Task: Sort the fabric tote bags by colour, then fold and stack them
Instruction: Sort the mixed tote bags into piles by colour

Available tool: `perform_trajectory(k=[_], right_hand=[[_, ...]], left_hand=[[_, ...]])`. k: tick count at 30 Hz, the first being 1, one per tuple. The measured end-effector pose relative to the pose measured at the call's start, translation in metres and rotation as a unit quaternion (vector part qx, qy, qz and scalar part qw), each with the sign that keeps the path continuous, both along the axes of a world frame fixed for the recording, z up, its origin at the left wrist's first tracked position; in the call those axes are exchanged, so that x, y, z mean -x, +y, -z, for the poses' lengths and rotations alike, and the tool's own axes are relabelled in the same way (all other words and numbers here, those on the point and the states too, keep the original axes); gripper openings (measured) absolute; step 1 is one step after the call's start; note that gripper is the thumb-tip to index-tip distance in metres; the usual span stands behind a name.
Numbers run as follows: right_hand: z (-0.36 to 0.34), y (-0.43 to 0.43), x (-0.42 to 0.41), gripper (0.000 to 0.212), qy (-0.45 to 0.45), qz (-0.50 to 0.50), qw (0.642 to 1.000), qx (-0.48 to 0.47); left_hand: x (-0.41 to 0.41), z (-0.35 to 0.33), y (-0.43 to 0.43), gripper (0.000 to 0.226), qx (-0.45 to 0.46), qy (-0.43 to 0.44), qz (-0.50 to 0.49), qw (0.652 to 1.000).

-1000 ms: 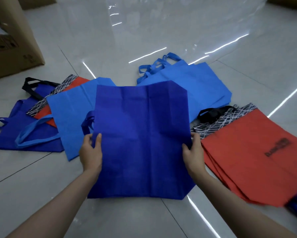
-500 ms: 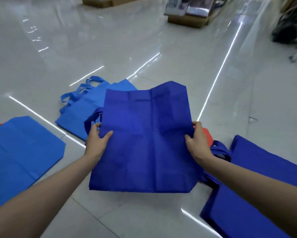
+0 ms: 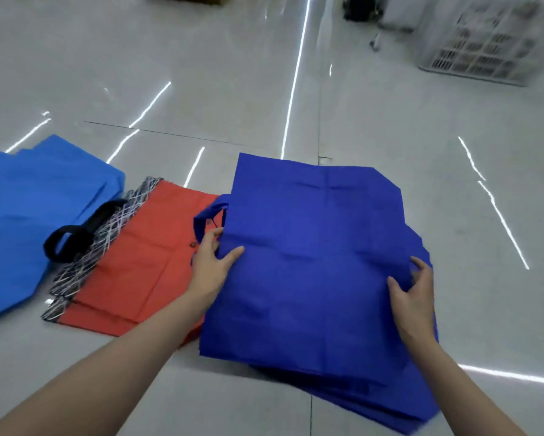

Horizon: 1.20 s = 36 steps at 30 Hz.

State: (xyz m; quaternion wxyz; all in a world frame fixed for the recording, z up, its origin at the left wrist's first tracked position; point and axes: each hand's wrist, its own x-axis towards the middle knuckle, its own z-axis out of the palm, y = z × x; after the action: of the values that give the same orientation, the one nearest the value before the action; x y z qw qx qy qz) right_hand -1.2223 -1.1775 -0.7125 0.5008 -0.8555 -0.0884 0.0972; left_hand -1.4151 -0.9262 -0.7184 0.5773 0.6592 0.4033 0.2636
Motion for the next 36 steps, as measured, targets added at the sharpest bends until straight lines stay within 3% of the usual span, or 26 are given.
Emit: perform_trajectory(k=[6, 9, 11, 13, 15, 18, 21, 23, 26, 31, 33, 36], right_hand=[[0.044, -0.041, -0.019, 0.052, -0.006, 0.109, 0.988, 0.109], [0.059, -0.035, -0.017, 0.06, -0.075, 0.112, 0.957, 0.257], [0.065, -0.015, -0.002, 0.058, -0.173, -0.008, 0.949, 0.263], [0.068, 0.014, 0.02, 0.052, -0.244, -0.2, 0.918, 0.241], [0.066, 0.048, 0.039, 0.054, -0.249, -0.343, 0.87, 0.254], [0.058, 0.095, 0.058, 0.057, -0.204, -0.414, 0.849, 0.257], [0.037, 0.15, 0.08, 0.057, -0.198, -0.431, 0.856, 0.207], [0.018, 0.201, 0.107, 0.056, -0.22, -0.48, 0.832, 0.171], [-0.004, 0.28, 0.172, 0.042, -0.238, -0.598, 0.746, 0.169], [-0.013, 0.374, 0.313, 0.039, -0.206, -0.743, 0.592, 0.232], [-0.011, 0.395, 0.372, 0.041, -0.202, -0.77, 0.555, 0.24], [0.001, 0.415, 0.457, 0.042, -0.166, -0.788, 0.538, 0.248]], left_hand=[[-0.065, 0.04, -0.039, 0.041, -0.064, 0.083, 0.087, 0.991], [-0.061, 0.058, -0.039, 0.068, -0.208, 0.223, 0.156, 0.939], [-0.044, 0.055, -0.033, 0.074, -0.287, 0.223, 0.2, 0.91], [-0.023, 0.047, -0.017, 0.077, -0.342, 0.215, 0.251, 0.879], [0.004, 0.037, 0.007, 0.072, -0.386, 0.226, 0.285, 0.848], [0.062, 0.018, 0.053, 0.071, -0.42, 0.254, 0.309, 0.815], [0.142, -0.003, 0.092, 0.075, -0.413, 0.31, 0.272, 0.812], [0.202, -0.016, 0.109, 0.073, -0.382, 0.343, 0.22, 0.829], [0.289, -0.035, 0.122, 0.058, -0.298, 0.404, 0.129, 0.855], [0.436, -0.041, 0.131, 0.045, -0.136, 0.52, 0.045, 0.842], [0.489, -0.033, 0.13, 0.046, -0.105, 0.515, -0.012, 0.851], [0.556, -0.015, 0.129, 0.048, -0.075, 0.479, -0.107, 0.868]])
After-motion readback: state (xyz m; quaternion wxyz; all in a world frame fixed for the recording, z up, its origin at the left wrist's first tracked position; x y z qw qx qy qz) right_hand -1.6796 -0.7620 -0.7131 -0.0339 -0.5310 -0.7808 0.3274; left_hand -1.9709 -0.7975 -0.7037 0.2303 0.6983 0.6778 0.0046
